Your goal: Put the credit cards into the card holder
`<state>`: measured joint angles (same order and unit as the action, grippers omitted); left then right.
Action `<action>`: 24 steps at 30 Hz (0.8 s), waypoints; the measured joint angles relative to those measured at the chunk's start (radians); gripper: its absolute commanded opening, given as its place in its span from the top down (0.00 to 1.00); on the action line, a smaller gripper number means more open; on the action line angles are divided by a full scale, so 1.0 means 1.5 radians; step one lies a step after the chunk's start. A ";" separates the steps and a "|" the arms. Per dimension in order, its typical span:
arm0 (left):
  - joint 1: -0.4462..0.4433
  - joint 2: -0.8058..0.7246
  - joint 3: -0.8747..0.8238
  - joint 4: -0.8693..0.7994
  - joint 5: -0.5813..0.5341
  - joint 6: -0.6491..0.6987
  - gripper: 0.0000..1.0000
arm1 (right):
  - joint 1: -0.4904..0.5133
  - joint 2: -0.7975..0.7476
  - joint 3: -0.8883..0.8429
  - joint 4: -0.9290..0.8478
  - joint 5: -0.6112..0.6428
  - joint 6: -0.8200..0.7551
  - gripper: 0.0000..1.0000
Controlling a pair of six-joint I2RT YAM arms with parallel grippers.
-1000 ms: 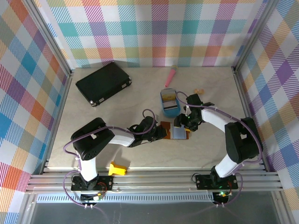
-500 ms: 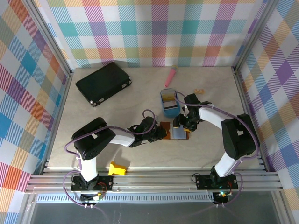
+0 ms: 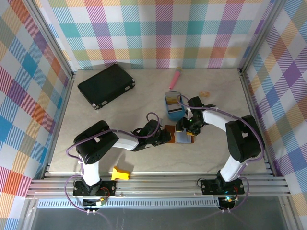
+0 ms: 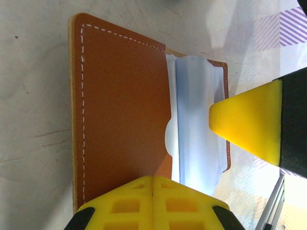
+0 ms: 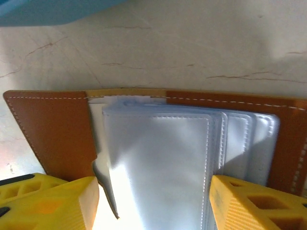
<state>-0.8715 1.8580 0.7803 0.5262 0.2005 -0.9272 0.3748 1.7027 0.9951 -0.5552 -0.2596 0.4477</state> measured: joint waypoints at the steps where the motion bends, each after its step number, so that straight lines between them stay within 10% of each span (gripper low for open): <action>1: 0.000 0.000 0.000 0.000 0.000 0.000 0.96 | 0.000 0.001 0.000 0.002 -0.005 0.000 0.37; 24: 0.004 0.007 0.000 0.001 0.000 0.000 0.96 | 0.009 -0.030 -0.007 0.064 -0.149 0.011 0.37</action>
<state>-0.8661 1.8690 0.7803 0.5282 0.2005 -0.9268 0.3878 1.6577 0.9852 -0.4595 -0.4835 0.4644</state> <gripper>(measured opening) 0.049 0.626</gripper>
